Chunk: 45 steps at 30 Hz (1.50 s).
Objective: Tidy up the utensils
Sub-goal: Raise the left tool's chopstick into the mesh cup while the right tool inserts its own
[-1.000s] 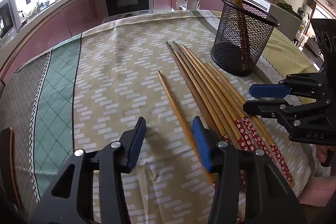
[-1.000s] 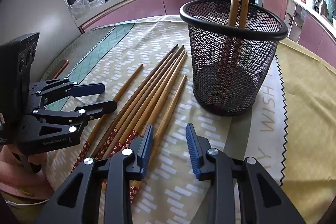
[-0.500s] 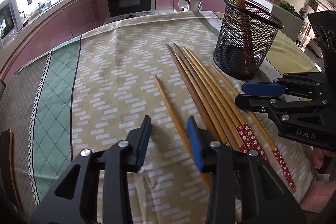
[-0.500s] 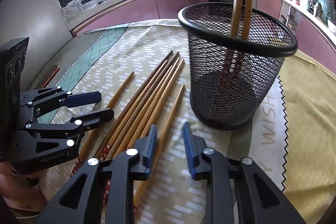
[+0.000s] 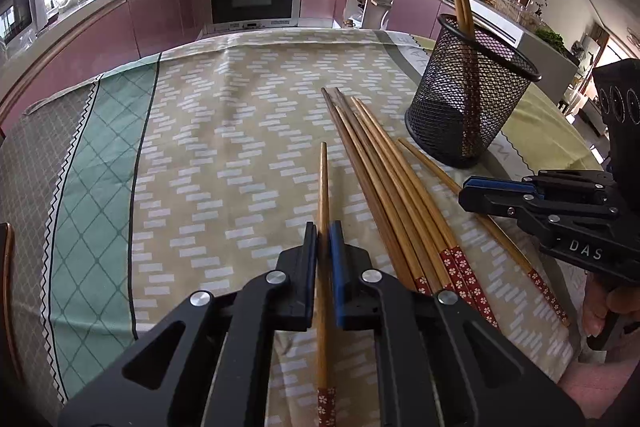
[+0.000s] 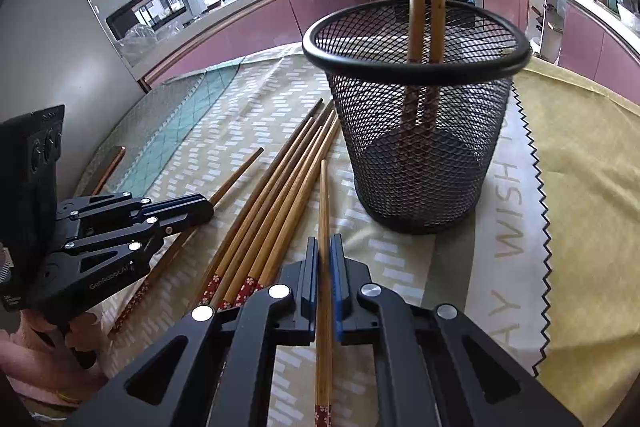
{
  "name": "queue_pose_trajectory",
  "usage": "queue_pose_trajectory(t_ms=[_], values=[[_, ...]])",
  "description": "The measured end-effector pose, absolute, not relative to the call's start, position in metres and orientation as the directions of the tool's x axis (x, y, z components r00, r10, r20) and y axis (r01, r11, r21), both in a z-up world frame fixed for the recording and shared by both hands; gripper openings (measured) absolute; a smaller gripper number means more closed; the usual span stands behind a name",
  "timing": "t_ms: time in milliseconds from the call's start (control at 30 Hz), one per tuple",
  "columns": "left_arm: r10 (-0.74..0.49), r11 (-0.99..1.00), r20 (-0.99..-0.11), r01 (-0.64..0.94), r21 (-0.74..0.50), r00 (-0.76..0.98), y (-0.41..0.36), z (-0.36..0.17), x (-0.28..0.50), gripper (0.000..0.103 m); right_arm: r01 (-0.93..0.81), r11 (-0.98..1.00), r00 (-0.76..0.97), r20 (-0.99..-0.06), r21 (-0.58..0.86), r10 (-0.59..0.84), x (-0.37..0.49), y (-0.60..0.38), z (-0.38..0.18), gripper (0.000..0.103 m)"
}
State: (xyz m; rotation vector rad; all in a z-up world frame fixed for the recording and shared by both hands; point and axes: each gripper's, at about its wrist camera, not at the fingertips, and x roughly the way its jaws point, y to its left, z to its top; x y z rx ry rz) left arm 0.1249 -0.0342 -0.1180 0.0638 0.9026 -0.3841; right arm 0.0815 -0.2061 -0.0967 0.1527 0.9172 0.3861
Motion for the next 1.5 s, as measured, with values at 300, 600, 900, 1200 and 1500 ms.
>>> queue_pose_trajectory(t_ms=[300,600,900,1200,1500], values=[[-0.372,0.908,-0.740,0.384,-0.166,0.560,-0.025,-0.097,0.116,0.007,-0.325,0.879,0.571,-0.668,0.350,0.477,0.064,-0.218,-0.073,0.005],[-0.477,0.865,-0.667,0.441,-0.240,0.572,-0.018,-0.058,0.106,0.007,-0.372,0.844,0.628,-0.565,0.386,0.535,0.047,-0.236,-0.038,0.005],[-0.561,0.818,-0.592,0.498,-0.288,0.578,-0.010,-0.022,0.095,0.007,-0.388,0.824,0.662,-0.497,0.413,0.561,0.037,-0.250,-0.017,0.005],[-0.621,0.778,-0.517,0.538,-0.323,0.589,-0.002,0.008,0.087,0.007,-0.399,0.820,0.699,-0.442,0.409,0.561,0.034,-0.255,0.005,0.005],[-0.646,0.761,-0.450,0.566,-0.317,0.616,-0.010,0.034,0.094,0.007,-0.409,0.834,0.743,-0.396,0.370,0.540,0.038,-0.264,0.030,0.005]])
